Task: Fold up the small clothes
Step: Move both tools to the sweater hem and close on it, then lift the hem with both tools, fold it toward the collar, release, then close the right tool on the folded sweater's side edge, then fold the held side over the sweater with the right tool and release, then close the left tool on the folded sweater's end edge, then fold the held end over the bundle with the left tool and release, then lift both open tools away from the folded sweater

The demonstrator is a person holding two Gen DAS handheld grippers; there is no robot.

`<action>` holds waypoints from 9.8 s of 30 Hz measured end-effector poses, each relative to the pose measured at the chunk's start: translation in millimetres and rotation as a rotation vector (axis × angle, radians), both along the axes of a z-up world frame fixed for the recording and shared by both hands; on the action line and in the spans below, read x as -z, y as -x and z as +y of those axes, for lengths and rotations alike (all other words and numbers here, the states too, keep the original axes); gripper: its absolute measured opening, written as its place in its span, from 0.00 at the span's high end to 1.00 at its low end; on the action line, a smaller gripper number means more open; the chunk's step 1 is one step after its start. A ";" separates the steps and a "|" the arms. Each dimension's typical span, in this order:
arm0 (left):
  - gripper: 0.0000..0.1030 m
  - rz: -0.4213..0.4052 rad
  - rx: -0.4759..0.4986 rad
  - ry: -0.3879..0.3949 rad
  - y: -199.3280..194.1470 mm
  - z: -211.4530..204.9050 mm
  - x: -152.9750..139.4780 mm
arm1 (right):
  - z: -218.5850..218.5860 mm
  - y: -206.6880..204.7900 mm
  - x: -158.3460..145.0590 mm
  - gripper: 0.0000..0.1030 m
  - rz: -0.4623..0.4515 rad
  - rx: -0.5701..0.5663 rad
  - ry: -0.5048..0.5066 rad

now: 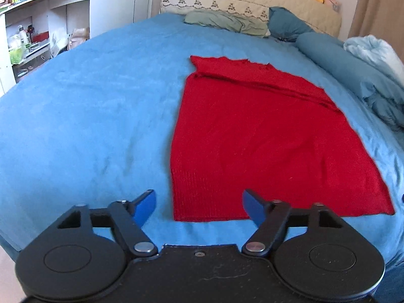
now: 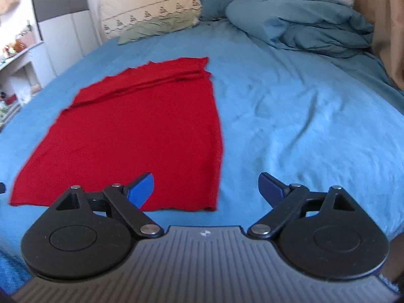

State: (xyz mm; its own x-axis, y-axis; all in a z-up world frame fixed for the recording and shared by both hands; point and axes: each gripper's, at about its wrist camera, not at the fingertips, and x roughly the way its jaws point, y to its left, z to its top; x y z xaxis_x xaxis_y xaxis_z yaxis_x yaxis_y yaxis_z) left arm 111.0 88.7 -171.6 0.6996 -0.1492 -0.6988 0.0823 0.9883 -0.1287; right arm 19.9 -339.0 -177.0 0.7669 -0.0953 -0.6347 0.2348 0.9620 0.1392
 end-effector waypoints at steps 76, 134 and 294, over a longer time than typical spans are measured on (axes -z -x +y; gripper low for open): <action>0.00 0.154 -0.002 -0.151 -330.4 -105.3 39.4 | 11.4 -433.5 26.2 0.00 0.140 -0.167 -0.009; 0.00 0.339 -0.043 -0.142 -334.5 23.2 -6.8 | 282.4 -521.9 -6.6 0.70 0.300 -0.602 -0.175; 0.00 -0.099 0.073 -0.205 85.7 -114.3 -152.8 | 87.5 28.4 -165.9 0.00 0.051 -0.107 0.131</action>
State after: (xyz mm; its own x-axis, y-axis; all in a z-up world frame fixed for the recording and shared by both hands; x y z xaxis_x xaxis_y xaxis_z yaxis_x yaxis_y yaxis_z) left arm 25.4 -25.7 -18.8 0.7585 -0.0641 -0.6485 0.1567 0.9839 0.0860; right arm -8.6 -251.5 -11.1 0.7443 -0.0991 -0.6605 0.1335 0.9910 0.0018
